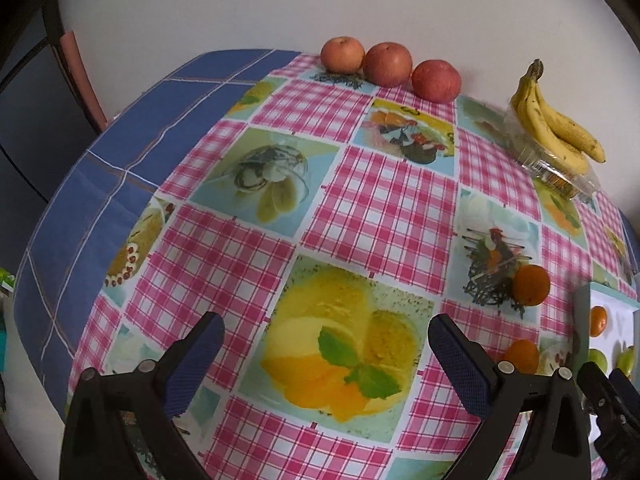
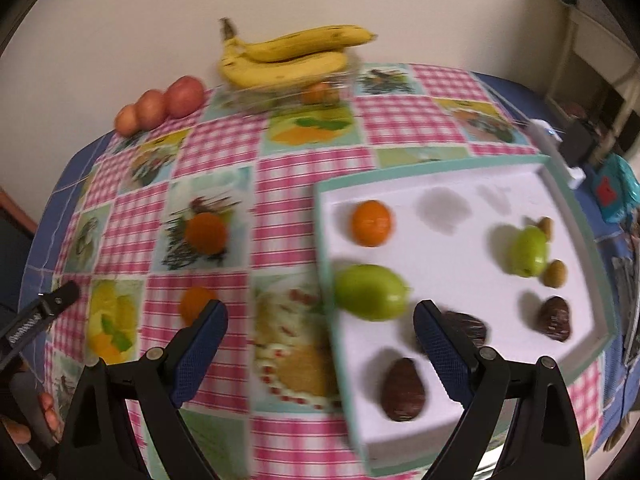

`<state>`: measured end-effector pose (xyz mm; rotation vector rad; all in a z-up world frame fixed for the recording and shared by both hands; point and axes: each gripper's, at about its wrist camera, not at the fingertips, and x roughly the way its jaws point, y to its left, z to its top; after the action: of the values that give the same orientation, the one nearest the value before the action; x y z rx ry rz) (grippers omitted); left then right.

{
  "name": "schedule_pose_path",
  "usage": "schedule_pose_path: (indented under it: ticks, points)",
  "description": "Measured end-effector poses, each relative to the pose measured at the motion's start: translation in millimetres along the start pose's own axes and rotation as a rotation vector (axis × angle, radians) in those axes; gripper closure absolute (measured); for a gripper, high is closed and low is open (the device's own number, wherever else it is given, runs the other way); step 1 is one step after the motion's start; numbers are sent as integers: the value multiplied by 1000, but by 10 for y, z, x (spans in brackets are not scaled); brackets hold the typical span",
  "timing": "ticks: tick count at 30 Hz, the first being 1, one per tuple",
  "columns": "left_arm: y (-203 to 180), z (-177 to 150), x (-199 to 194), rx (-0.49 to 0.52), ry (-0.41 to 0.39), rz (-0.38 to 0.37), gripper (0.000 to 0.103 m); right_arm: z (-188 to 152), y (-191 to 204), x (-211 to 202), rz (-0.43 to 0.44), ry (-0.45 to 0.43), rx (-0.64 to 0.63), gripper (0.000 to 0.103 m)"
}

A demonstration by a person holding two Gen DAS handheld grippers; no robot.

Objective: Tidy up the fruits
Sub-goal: 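Withdraw both open tools from the tray toward the orange mandarins, then lower the right tool onto an orange mandarin and close it, then lift the mandarin with the right tool and carry it over the white tray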

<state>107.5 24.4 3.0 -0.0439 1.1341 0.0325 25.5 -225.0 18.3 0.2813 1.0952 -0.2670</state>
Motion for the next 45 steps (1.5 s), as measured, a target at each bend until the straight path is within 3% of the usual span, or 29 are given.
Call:
schedule_pose_path:
  ticks: [6,16,19,29,35,45]
  points:
    - [19,-19,230,-8,51,32,0,2,271,150,30,4,-58,9]
    - [31,4,438,-34,90,42,0,-35,359,518,62,63,-50,9]
    - [44,12,442,-39,86,40,0,-22,436,537,88,58,-63,17]
    - [3,25,439,-39,88,21,0,-29,698,554,199,66,-112,61]
    - [-39,16,435,-34,87,20,0,-38,710,575,239,83,-104,68]
    - [-58,7,435,-39,86,18,0,-35,692,560,243,88,-113,70]
